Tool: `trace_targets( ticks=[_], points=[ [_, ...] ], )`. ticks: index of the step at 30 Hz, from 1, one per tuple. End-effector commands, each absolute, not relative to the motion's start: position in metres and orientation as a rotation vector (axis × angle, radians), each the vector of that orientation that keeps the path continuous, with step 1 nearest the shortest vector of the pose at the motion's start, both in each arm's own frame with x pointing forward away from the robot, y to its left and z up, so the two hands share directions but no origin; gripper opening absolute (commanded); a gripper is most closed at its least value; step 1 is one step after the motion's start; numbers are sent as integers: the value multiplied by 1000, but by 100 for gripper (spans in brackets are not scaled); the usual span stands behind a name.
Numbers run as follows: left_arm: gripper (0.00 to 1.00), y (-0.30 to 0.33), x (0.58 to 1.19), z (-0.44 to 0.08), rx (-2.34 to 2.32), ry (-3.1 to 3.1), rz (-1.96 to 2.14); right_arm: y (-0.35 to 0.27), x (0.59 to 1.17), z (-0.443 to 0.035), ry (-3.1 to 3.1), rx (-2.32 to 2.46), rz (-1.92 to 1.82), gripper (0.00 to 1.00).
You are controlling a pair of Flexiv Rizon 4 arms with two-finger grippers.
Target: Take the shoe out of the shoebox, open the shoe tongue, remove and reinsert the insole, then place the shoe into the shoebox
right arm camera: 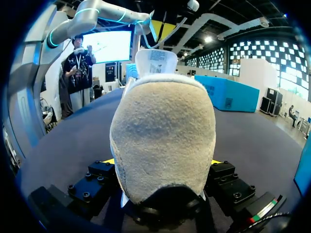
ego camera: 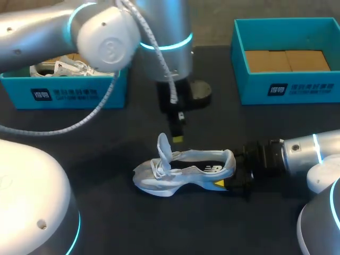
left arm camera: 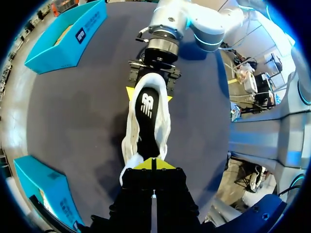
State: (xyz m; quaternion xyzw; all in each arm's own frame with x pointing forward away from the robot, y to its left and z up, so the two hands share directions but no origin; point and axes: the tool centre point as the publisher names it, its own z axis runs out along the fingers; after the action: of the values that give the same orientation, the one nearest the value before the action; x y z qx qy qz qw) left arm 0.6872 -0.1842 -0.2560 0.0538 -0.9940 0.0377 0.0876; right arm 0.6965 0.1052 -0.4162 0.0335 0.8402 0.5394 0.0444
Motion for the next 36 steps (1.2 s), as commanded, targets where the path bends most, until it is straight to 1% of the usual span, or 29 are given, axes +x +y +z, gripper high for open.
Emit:
trace_targets(
  ticks=[1,3,14,25,36],
  points=[
    [0,-202,694,-276,148,-2929,72,105,695,-416,2569,103,1644,0],
    [0,-204,696,-283,146,-2925,60,105,695,-416,2569,103,1644,0],
    [0,-204,696,-283,146,-2925,60,105,695,-416,2569,103,1644,0],
    [0,-243,687,-331,46,-2909,-52,105,695,-416,2569,103,1644,0],
    [0,-240,683,-360,51,-2889,-76,105,695,-416,2569,103,1644,0]
  ],
)
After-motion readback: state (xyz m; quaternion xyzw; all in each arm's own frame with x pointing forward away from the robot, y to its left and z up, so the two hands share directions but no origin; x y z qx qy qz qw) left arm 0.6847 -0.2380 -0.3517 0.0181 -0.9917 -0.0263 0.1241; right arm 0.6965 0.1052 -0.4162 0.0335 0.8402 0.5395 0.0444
